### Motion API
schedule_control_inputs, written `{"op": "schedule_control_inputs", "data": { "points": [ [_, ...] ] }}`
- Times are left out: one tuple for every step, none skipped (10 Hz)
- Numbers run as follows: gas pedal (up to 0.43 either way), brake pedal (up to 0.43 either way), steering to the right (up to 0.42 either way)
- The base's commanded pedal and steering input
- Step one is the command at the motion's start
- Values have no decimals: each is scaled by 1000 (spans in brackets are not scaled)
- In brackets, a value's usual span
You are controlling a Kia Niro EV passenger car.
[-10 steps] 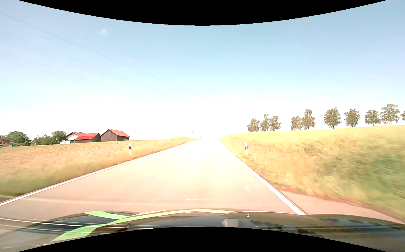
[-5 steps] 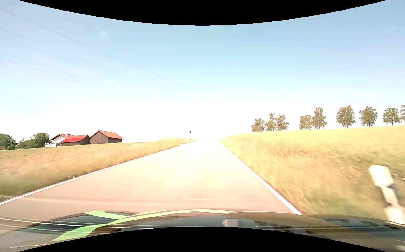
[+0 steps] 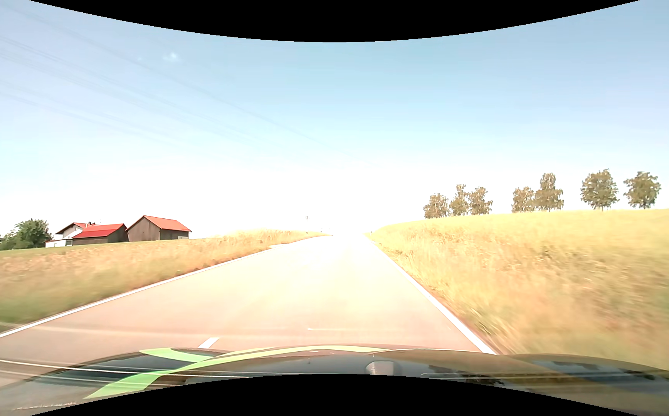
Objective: Follow the waypoints while adhering to traffic rules and regulations
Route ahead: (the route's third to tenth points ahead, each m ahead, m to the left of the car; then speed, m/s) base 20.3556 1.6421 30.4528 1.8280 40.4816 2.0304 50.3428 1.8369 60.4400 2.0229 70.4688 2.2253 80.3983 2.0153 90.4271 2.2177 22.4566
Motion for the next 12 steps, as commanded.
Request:
{"op": "schedule_control_inputs", "data": {
  "points": [
    [118,0,-4],
    [118,0,-3],
    [118,0,-1],
    [118,0,-1],
    [98,0,-1],
    [59,0,-1],
    [47,0,-1],
    [47,0,-2],
    [59,0,-2],
    [67,0,-2],
    [79,0,-3],
    [87,0,-3]
  ]
}}
